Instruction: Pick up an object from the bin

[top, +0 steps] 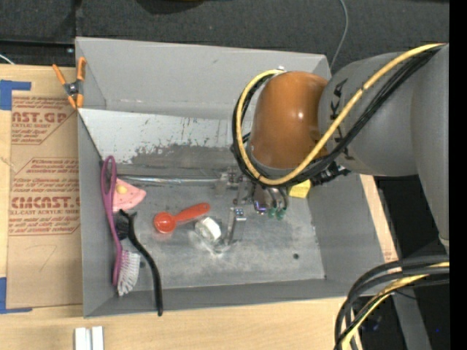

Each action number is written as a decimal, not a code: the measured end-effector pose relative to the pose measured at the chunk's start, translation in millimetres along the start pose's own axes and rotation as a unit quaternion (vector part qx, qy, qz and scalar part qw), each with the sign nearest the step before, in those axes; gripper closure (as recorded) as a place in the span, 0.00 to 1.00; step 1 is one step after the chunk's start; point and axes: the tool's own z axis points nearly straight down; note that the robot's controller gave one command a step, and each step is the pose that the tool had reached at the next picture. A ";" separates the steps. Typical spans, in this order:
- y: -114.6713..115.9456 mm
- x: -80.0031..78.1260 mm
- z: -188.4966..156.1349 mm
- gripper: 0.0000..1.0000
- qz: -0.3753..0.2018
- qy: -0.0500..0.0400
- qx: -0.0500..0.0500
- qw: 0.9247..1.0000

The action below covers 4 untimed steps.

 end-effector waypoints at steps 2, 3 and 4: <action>13.8 -2.1 78.7 1.00 0.021 0.000 -0.001 1.000; 13.7 -2.2 78.7 1.00 0.021 0.000 -0.001 1.000; 4.2 -7.8 -32.3 1.00 0.017 0.002 -0.001 1.000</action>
Offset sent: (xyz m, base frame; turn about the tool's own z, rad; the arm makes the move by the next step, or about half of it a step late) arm 0.0026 0.0129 -0.0778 0.0425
